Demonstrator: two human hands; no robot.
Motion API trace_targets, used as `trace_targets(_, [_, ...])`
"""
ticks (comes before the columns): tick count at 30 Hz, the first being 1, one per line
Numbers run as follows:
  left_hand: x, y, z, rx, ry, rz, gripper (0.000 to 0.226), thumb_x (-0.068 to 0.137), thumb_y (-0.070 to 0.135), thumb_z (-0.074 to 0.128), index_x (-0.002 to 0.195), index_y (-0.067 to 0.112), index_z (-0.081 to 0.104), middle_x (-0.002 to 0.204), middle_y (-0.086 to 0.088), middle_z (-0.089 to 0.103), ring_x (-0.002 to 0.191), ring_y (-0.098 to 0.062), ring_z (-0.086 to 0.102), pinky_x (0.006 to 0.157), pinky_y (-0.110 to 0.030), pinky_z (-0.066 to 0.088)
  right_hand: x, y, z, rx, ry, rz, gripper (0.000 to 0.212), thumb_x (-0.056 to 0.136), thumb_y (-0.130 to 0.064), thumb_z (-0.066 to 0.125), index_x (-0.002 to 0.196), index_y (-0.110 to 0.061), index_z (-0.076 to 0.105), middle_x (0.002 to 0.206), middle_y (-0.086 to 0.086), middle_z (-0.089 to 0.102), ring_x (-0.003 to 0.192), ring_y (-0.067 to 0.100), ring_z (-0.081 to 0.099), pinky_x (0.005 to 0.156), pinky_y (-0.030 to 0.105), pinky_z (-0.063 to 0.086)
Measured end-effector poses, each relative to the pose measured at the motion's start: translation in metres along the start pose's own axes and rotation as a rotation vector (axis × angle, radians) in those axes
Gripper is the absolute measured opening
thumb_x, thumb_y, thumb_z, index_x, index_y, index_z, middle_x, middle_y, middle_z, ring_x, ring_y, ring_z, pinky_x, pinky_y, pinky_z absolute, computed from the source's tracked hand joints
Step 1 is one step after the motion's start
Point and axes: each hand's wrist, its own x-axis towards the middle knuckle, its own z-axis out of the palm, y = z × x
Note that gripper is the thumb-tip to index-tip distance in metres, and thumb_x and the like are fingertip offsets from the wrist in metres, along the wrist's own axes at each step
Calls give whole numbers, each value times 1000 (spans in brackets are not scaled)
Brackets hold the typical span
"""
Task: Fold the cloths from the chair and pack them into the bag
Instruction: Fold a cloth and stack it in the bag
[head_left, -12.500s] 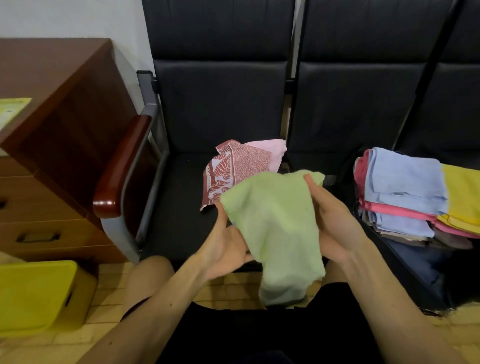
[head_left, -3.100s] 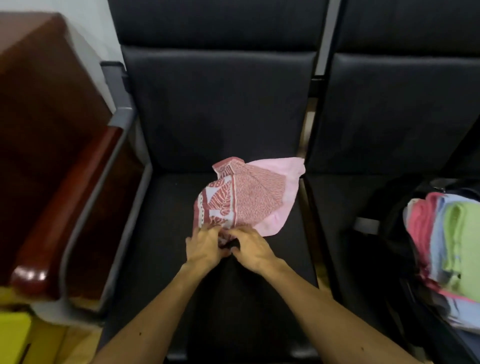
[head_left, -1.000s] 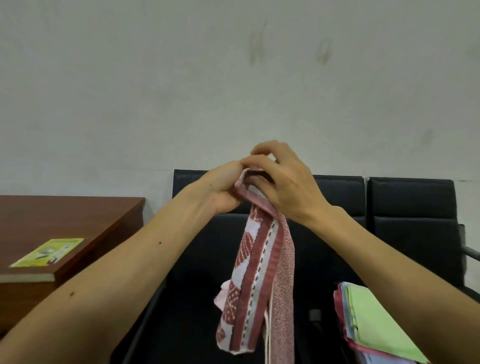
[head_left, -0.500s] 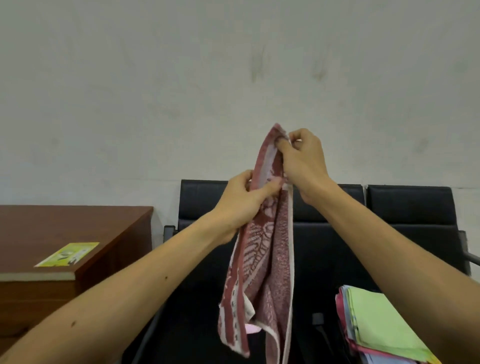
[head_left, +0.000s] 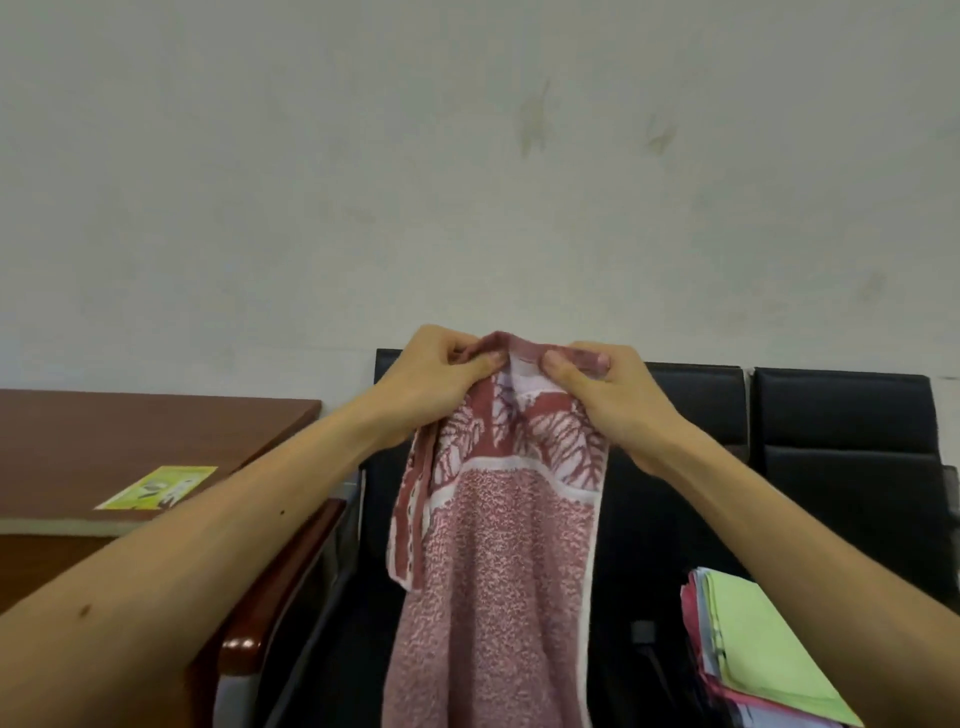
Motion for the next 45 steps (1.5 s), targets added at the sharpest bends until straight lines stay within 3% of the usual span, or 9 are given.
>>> trace_targets(7, [-13, -21, -43, 260, -178, 4, 9, 83, 20, 79, 91, 20, 75, 86, 0, 77, 80, -17, 75, 76, -35, 61, 3, -3, -18, -64, 104, -18, 24, 99, -27, 58, 93, -7, 71, 75, 8, 74, 65, 16, 71, 63, 30, 58])
trace_targets(11, [-24, -31, -59, 443, -225, -87, 18, 81, 7, 73, 87, 24, 73, 87, 1, 77, 76, -15, 74, 71, -31, 60, 1, 1, -24, -100, 98, 13, 22, 99, -28, 58, 91, -13, 71, 71, 2, 74, 64, 14, 71, 59, 25, 58])
trace_targets(14, [-30, -34, -70, 532, -255, -135, 11, 84, 12, 70, 85, 22, 73, 81, 5, 77, 74, -11, 74, 68, -31, 61, 0, 4, -34, -124, 133, 11, 21, 99, -28, 59, 89, -15, 72, 78, 6, 76, 68, 17, 73, 63, 28, 59])
trace_targets(18, [-32, -43, -79, 598, -309, -175, 6, 91, 23, 69, 95, 22, 73, 82, 11, 77, 79, -5, 73, 80, -32, 59, -2, 7, -46, -116, 159, 42, 19, 98, -28, 60, 89, -17, 71, 73, 2, 76, 66, 15, 73, 57, 24, 57])
trace_targets(22, [-36, -54, -78, 323, -255, -241, 15, 91, 28, 70, 100, 16, 73, 85, 1, 78, 81, -12, 75, 72, -24, 59, -6, 20, -56, -117, 160, 98, 20, 98, -31, 60, 94, -14, 71, 75, 4, 76, 67, 18, 74, 59, 25, 56])
trace_targets(28, [-67, -81, -57, -236, 108, -326, 14, 89, 18, 70, 92, 5, 73, 89, -18, 76, 74, -20, 72, 66, -27, 61, -35, 51, -61, -157, 165, 164, 29, 95, -33, 63, 92, -5, 69, 76, 12, 75, 66, 22, 73, 65, 32, 56])
trace_targets(33, [-100, -105, -18, -474, 370, -491, 21, 84, 21, 75, 96, 5, 69, 78, -11, 76, 67, -20, 73, 57, -29, 59, -72, 79, -32, -42, 154, 259, 27, 96, -29, 63, 95, -3, 71, 79, 15, 75, 70, 24, 73, 66, 33, 57])
trace_targets(38, [-125, -108, 39, -504, 356, -551, 23, 88, 26, 72, 101, 8, 68, 85, -10, 77, 78, -25, 76, 72, -39, 61, -107, 97, 4, 63, 107, 359, 27, 98, -27, 60, 86, -4, 70, 71, 10, 74, 65, 19, 72, 56, 23, 55])
trace_targets(45, [-138, -98, 81, -406, 223, -419, 11, 93, 18, 67, 92, 10, 74, 83, -12, 76, 77, -22, 75, 62, -27, 61, -125, 102, 40, 85, 6, 307, 41, 99, -32, 58, 78, 1, 72, 67, 15, 68, 55, 14, 60, 45, 19, 41])
